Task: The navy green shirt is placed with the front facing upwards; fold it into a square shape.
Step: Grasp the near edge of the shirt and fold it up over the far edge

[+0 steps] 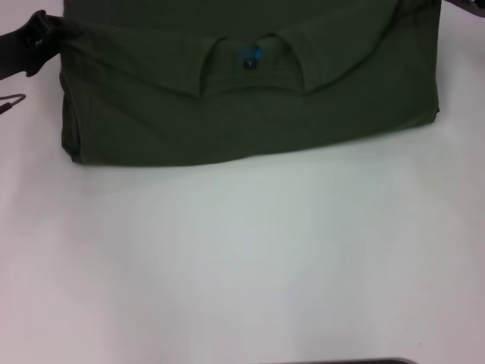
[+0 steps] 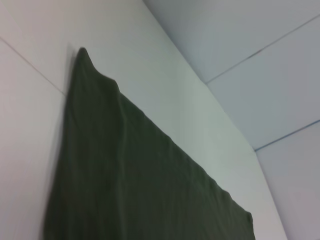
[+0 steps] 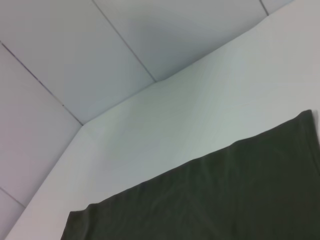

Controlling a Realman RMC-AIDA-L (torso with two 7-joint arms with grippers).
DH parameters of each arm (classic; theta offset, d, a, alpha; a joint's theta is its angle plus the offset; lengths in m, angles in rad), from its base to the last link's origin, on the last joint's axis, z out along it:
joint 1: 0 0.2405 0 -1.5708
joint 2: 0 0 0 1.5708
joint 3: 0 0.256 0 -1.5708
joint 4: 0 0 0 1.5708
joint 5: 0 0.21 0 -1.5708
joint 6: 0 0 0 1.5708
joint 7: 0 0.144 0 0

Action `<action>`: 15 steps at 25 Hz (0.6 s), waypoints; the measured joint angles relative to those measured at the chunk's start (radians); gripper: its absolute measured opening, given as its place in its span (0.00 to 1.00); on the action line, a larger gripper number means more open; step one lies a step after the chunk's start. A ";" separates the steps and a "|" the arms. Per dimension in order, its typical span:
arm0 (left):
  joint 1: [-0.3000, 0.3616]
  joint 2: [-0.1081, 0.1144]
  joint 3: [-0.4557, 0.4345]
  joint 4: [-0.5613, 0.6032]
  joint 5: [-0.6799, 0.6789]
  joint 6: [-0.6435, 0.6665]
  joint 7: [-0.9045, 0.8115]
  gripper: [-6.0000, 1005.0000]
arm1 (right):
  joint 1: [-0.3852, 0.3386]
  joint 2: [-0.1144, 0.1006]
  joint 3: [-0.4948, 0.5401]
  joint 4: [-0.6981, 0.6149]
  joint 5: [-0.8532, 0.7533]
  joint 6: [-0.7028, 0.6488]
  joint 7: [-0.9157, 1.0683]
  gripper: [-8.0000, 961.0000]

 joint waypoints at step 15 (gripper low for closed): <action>-0.029 -0.024 0.018 -0.010 -0.001 -0.078 0.044 0.15 | -0.004 0.013 0.008 0.008 0.006 0.052 -0.025 0.04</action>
